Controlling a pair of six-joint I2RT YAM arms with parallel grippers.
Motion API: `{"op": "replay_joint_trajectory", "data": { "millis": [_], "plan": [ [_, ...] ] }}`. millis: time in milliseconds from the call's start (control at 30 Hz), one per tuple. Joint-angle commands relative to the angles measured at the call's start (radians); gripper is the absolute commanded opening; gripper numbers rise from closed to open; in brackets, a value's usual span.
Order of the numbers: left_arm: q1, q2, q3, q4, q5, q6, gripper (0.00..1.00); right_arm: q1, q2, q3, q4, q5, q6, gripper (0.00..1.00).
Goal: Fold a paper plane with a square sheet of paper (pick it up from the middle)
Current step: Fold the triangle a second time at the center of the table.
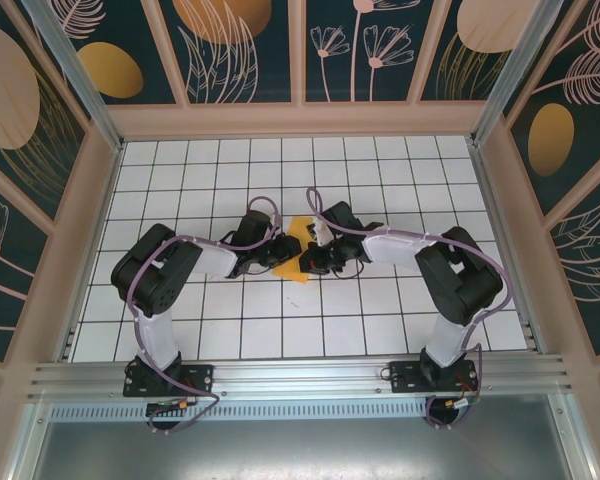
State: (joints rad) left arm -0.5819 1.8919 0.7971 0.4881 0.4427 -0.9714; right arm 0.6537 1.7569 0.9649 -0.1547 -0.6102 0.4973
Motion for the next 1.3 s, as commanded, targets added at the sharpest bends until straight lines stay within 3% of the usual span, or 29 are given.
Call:
{"op": "replay_joint_trajectory", "data": {
  "millis": [0, 367, 533, 700, 833, 1000, 1067, 1267],
  "plan": [
    [-0.004, -0.010, 0.035, -0.024, 0.026, 0.026, 0.24, -0.007, 0.003, 0.014, -0.012, 0.021, 0.019, 0.04],
    [-0.004, 0.024, 0.047, -0.069, 0.002, 0.047, 0.24, -0.013, 0.136, -0.070, 0.047, 0.049, 0.036, 0.03],
    [-0.004, 0.030, 0.042, -0.078, -0.003, 0.054, 0.24, -0.013, 0.106, -0.048, 0.006, 0.072, 0.022, 0.04],
    [-0.004, 0.008, 0.047, -0.078, -0.008, 0.051, 0.24, -0.036, -0.011, 0.009, -0.048, 0.128, 0.023, 0.12],
    [-0.004, -0.052, 0.047, -0.076, -0.046, 0.038, 0.26, -0.087, -0.018, 0.028, -0.083, 0.218, 0.024, 0.23],
    [-0.004, -0.102, 0.042, -0.096, -0.083, 0.040, 0.29, -0.127, 0.021, 0.049, -0.026, 0.192, 0.053, 0.30],
    [-0.003, -0.106, 0.034, -0.101, -0.089, 0.041, 0.28, -0.137, 0.052, 0.069, -0.010, 0.151, 0.064, 0.39],
    [-0.004, -0.101, 0.024, -0.110, -0.090, 0.050, 0.24, -0.141, 0.080, 0.069, 0.034, 0.126, 0.085, 0.42]
  ]
}}
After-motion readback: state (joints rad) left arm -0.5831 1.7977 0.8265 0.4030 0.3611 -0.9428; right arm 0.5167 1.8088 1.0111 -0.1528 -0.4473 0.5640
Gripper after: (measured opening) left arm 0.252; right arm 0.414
